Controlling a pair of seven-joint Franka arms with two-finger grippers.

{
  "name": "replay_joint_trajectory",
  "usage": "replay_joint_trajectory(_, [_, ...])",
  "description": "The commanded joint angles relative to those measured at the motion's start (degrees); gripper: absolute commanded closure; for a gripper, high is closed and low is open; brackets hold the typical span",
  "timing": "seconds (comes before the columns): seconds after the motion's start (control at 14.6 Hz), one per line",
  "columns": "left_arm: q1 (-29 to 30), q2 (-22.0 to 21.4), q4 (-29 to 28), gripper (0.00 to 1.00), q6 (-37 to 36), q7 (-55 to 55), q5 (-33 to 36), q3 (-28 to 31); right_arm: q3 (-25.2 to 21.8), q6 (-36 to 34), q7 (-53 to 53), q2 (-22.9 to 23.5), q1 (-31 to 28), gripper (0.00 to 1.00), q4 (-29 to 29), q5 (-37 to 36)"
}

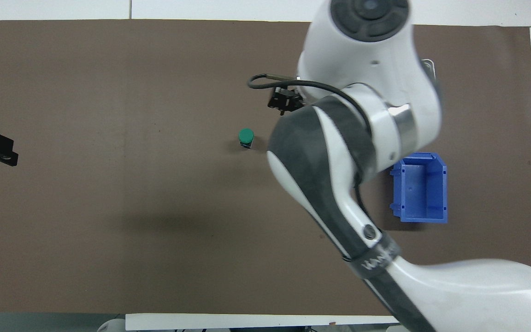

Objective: Place and press button with both arms
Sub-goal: 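Reach the right gripper to the green button and grasp it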

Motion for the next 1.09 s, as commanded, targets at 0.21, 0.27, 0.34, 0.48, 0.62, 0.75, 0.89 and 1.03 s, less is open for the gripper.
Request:
replay_joint_trajectory(0.21, [0.10, -1.33, 0.00, 0.00, -0.40, 0.23, 1.11, -0.49, -0.25, 8.55, 12.49, 9.08, 3.72, 0.02, 3.55, 0.52])
replay_joint_trajectory(0.27, [0.28, -1.33, 0.00, 0.00, -0.49, 0.23, 1.11, -0.49, -0.34, 9.09, 12.50, 9.70, 4.42, 0.02, 3.12, 0.26])
replay_joint_trajectory(0.34, [0.45, -1.33, -0.09, 0.00, -0.49, 0.23, 1.11, -0.49, -0.34, 9.45, 12.59, 10.49, 4.60, 0.01, 2.59, 0.08])
replay_joint_trajectory(0.48, [0.54, -1.42, -0.18, 0.00, -0.58, 0.23, 1.11, -0.49, -0.25, 13.73, 12.59, 10.93, 5.30, 0.01, 0.14, -0.10])
replay_joint_trajectory(0.62, [0.45, -1.42, -0.18, 0.00, -0.75, 0.23, 1.11, -0.49, -0.25, 16.64, 12.59, 10.93, 5.74, 0.01, -2.33, -0.18])
replay_joint_trajectory(0.75, [0.37, -1.77, -0.09, 0.00, -0.49, 0.32, 1.11, -0.49, -0.25, 18.14, 12.51, 11.63, 6.45, 0.01, -2.86, -0.27])
replay_joint_trajectory(0.89, [0.02, -2.03, -0.52, 0.00, -0.58, 0.32, 1.11, -0.58, -0.25, 19.37, 12.42, 11.81, 6.54, 0.01, -4.79, -0.27])
replay_joint_trajectory(1.03, [0.45, -2.12, -0.53, 0.00, -0.84, 0.23, 1.11, -0.49, -0.25, 20.78, 12.07, 11.64, 6.80, 0.02, -7.68, -0.36])
